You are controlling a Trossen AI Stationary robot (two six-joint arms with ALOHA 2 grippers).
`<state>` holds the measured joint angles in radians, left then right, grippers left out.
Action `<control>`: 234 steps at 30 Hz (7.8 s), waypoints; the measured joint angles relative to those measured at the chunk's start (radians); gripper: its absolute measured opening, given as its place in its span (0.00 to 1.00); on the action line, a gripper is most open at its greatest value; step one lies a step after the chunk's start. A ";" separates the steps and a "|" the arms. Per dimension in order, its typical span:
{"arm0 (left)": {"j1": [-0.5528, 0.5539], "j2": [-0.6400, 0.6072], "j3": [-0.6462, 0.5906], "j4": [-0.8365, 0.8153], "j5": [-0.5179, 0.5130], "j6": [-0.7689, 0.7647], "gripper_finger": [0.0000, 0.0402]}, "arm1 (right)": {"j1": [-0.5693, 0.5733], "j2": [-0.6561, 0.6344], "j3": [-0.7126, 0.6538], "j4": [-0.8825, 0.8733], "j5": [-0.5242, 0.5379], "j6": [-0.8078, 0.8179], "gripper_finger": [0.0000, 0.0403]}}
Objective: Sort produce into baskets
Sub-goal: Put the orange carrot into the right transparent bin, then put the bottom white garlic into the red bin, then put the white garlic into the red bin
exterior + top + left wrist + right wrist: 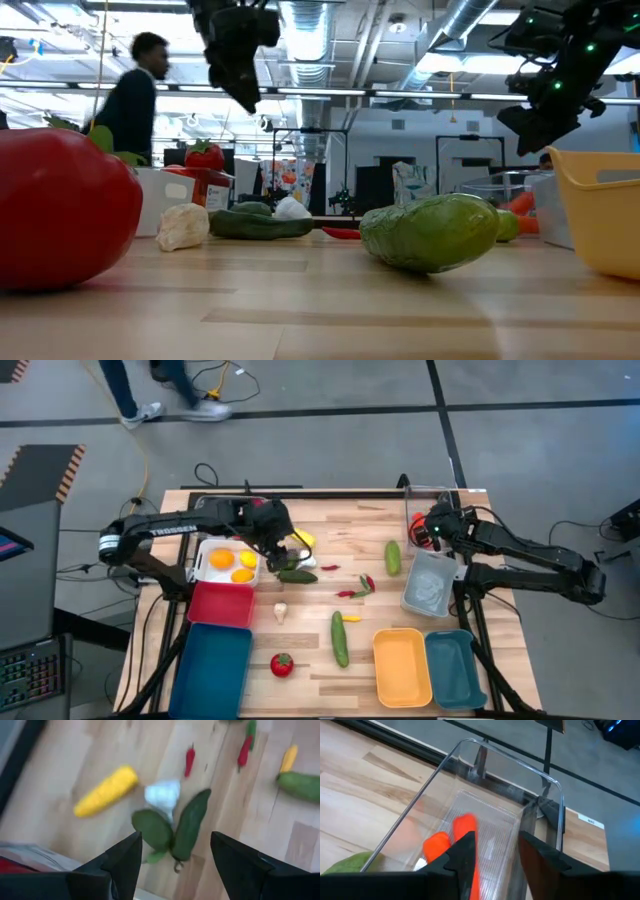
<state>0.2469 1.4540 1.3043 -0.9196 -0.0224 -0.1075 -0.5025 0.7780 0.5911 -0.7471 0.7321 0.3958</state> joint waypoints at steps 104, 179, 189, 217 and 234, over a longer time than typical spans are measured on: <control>-0.484 0.077 -0.557 0.596 -0.202 -0.433 0.96 | -0.031 0.001 0.000 0.002 -0.002 -0.002 0.56; -0.471 0.172 0.031 -0.635 -0.123 -0.358 0.35 | -0.030 0.001 0.000 0.003 -0.002 -0.002 0.56; -0.471 0.172 0.031 -0.636 -0.113 -0.360 0.44 | -0.030 0.001 0.000 0.003 -0.002 -0.002 0.56; -0.288 0.181 0.031 0.147 -0.437 -0.105 0.79 | -0.030 0.001 0.000 0.003 -0.002 -0.002 0.56; -0.044 0.384 0.031 0.231 -0.182 -0.255 0.79 | -0.028 0.008 0.000 0.003 -0.009 -0.002 0.56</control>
<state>0.2034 1.8383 1.3357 -0.6882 -0.2041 -0.3622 -0.5308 0.7865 0.5915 -0.7444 0.7234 0.3939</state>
